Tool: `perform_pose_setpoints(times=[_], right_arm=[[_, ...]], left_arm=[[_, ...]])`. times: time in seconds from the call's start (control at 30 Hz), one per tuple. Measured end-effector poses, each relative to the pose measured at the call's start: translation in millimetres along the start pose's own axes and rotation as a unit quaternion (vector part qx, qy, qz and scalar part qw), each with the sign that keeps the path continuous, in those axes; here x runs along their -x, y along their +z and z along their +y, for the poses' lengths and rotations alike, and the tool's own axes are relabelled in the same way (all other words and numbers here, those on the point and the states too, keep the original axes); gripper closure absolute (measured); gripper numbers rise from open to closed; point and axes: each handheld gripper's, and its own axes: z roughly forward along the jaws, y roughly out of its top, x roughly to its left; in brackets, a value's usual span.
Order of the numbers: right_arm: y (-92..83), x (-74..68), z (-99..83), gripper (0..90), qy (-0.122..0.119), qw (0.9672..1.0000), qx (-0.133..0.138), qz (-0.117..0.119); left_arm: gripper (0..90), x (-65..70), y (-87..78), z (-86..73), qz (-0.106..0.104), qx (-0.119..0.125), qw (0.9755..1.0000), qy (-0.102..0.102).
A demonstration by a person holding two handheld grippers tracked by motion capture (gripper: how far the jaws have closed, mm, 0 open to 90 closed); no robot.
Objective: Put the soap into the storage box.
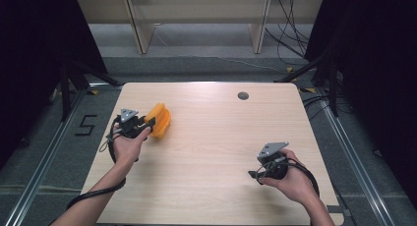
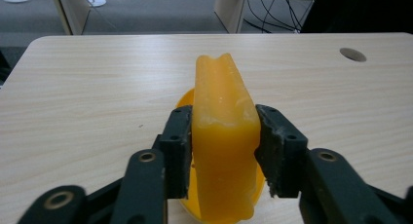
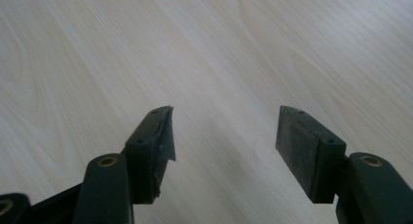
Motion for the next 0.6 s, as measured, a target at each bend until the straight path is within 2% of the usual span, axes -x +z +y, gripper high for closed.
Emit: perform_pose_setpoints(times=[0.03, 0.07, 0.17, 0.33, 0.37, 0.4, 0.43, 0.53, 0.57, 0.6], right_arm=[[1.5, -0.6, -0.8, 39.2, 0.004, 0.9999, 0.010, -0.005], [-0.6, 0.0, -0.4, 39.1, 0.003, 1.0000, 0.001, -0.002], [-1.0, 0.5, -1.2, 39.0, 0.004, 1.0000, 0.000, -0.001], [-2.9, -0.3, -2.6, 38.7, 0.008, 0.9999, 0.009, -0.004], [-3.1, -0.5, -3.7, 38.7, 0.011, 0.9997, 0.019, -0.009], [-6.1, 0.2, -4.7, 39.1, 0.012, 0.9998, 0.015, -0.008], [-7.0, 1.0, -6.3, 41.4, 0.011, 0.9993, 0.031, -0.016], [-14.6, 3.2, -10.0, 43.4, 0.039, 0.9964, 0.068, -0.031], [-17.2, 5.0, -11.9, 44.0, 0.050, 0.9949, 0.080, -0.035], [-17.2, 5.0, -11.9, 44.0, 0.050, 0.9949, 0.080, -0.035]], left_arm=[[50.7, -0.2, -1.6, 0.9, -0.006, 0.000, 1.0000, 0.005], [47.8, 0.3, -3.2, 1.9, -0.012, 0.002, 0.9999, 0.008], [40.5, 1.2, -11.0, 4.1, -0.015, 0.003, 0.9996, 0.025], [35.6, -4.2, -34.8, 4.8, -0.038, -0.001, 0.9985, 0.038], [35.1, -7.2, -41.1, 4.0, -0.047, -0.002, 0.9982, 0.038], [34.7, -10.6, -48.0, 2.2, -0.051, -0.001, 0.9981, 0.035], [34.0, -15.0, -55.0, 0.1, -0.057, -0.001, 0.9978, 0.035], [31.7, -31.2, -72.3, -10.4, -0.059, 0.000, 0.9975, 0.038], [31.9, -37.7, -72.8, -12.7, -0.061, 0.001, 0.9978, 0.028], [31.9, -43.8, -69.9, -13.2, -0.063, 0.005, 0.9978, 0.016]])
